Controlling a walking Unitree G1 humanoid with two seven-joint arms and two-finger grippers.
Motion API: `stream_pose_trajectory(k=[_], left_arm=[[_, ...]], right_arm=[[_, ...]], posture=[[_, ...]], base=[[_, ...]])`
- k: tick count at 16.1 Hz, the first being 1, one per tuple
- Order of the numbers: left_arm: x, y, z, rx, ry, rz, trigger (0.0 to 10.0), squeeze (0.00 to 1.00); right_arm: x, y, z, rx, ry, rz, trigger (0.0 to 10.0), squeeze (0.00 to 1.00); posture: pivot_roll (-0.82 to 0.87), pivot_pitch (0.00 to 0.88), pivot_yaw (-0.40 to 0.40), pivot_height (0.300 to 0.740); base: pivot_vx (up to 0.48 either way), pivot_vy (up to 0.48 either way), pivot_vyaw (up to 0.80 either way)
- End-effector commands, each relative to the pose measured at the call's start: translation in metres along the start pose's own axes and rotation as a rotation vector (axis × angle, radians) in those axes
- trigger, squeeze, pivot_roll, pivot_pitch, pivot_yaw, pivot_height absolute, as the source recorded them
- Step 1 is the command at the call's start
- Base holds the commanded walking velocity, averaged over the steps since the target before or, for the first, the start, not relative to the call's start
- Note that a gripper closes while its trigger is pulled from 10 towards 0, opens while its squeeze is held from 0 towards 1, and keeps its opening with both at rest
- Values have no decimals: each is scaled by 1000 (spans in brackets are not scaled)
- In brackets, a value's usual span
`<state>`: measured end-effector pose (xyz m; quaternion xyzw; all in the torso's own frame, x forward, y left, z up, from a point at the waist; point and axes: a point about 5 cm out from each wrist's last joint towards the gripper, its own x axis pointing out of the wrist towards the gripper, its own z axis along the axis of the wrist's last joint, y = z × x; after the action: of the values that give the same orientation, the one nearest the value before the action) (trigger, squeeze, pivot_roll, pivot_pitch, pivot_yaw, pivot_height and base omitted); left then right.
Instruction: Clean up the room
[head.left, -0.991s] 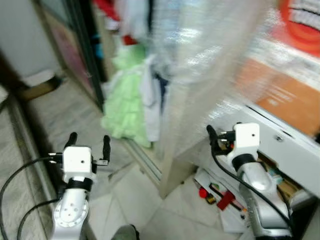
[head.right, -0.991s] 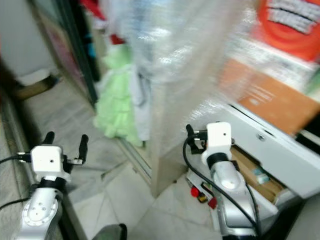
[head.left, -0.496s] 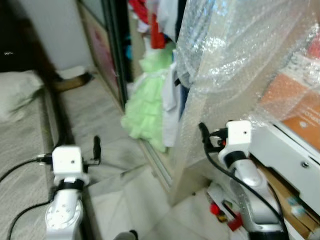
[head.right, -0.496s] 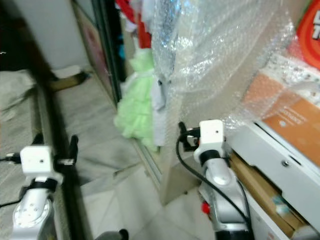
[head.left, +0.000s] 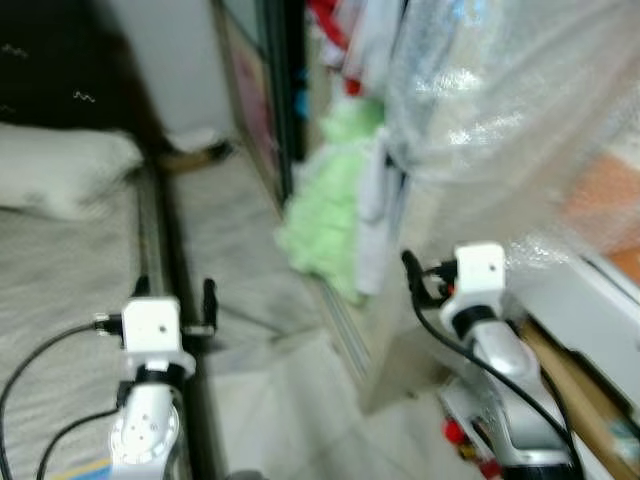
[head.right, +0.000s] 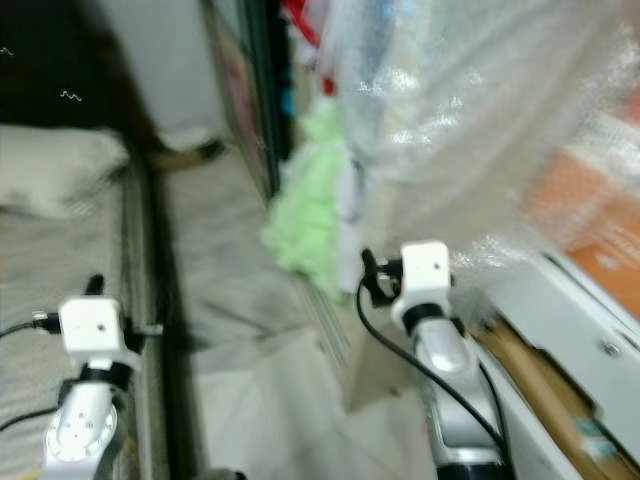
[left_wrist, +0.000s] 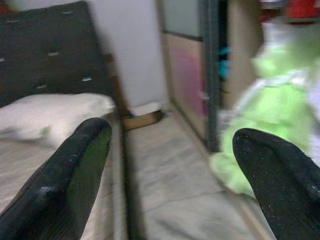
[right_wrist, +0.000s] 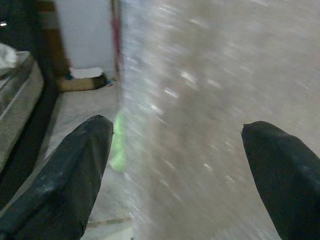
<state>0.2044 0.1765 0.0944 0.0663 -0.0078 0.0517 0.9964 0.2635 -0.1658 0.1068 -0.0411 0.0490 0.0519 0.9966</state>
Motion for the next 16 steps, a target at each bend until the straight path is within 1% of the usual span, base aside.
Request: stream_pose_trajectory(k=[1,4,9,14,16], left_arm=[[0,7,-1,26,17,33,10000,0],[1,7,-1,25,23,38,10000,0],[2,6,-1,46,36,46,10000,0],[3,3,0,55,34,19,10000,0],[3,4,0,41,32,28,10000,0]], right_arm=[[3,3,3,9,-10,16,10000,0],[4,6,4,-14,-10,33,10000,0],[5,6,4,-8,-13,33,10000,0],[5,5,4,0,-14,27,10000,0],[1,2,3,6,-7,24,10000,0]], posture=[[-16,0,-21,740],[-17,0,-23,740],[-17,0,-22,740],[-19,0,-21,740],[-18,0,-22,740]], base=[[0,0,0],[0,0,694],[0,0,759],[0,0,0],[0,0,0]])
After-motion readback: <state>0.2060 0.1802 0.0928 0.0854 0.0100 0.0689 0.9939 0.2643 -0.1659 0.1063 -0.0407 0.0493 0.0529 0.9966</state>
